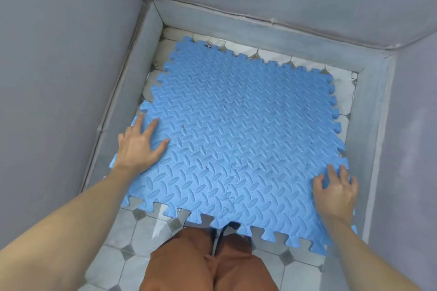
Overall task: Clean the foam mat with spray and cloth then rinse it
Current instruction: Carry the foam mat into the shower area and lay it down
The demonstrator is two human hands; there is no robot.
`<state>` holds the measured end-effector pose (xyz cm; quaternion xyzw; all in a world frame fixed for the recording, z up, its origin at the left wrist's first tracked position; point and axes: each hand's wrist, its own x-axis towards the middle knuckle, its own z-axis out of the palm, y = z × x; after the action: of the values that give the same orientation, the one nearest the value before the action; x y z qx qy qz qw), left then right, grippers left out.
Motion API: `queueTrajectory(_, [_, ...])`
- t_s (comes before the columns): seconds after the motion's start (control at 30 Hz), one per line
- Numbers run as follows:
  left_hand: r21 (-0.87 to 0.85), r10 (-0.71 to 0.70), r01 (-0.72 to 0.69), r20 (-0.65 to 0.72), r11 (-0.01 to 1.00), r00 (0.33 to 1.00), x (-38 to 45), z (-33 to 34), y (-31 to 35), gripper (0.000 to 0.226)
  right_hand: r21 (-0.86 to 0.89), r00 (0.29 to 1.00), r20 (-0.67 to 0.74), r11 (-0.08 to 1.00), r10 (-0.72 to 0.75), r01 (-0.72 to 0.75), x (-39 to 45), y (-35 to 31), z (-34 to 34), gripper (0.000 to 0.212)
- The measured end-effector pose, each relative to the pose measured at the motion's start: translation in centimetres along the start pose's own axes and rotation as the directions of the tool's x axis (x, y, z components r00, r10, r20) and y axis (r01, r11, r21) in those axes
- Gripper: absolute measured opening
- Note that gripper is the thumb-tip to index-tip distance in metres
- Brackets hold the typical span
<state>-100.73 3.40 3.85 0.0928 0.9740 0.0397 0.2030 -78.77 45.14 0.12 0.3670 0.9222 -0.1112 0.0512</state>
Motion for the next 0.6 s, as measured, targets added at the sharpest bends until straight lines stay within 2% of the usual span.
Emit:
queueTrajectory(0.13, [0.011, 0.031, -0.033, 0.122, 0.999, 0.992, 1.8, 3.9, -0.8, 0.082, 0.011, 0.999, 0.040, 1.000, 0.010, -0.010, 1.6, 1.0, 3.9, 0.054])
queueTrajectory(0.27, [-0.037, -0.031, 0.042, 0.252, 0.998, 0.967, 4.2, 6.6, -1.0, 0.091, 0.033, 0.991, 0.136, 0.999, 0.006, -0.011, 2.1, 1.2, 6.3, 0.069])
queueTrajectory(0.43, [-0.007, -0.060, 0.066, 0.321, 0.998, 0.945, 6.8, 8.6, -1.2, 0.097, 0.099, 0.972, 0.234, 0.994, 0.030, -0.054, 1.6, 0.6, 8.1, 0.084])
queueTrajectory(0.53, [0.049, -0.063, 0.050, 0.327, 0.998, 0.943, 8.0, 10.1, -1.2, 0.100, 0.063, 0.917, 0.398, 0.996, 0.034, -0.064, 2.1, 0.9, 9.9, 0.087])
queueTrajectory(0.6, [0.060, -0.082, 0.066, 0.334, 0.996, 0.939, 8.7, 11.2, -1.4, 0.102, 0.023, 0.870, 0.490, 0.997, 0.058, -0.079, 2.2, 0.7, 11.0, 0.106])
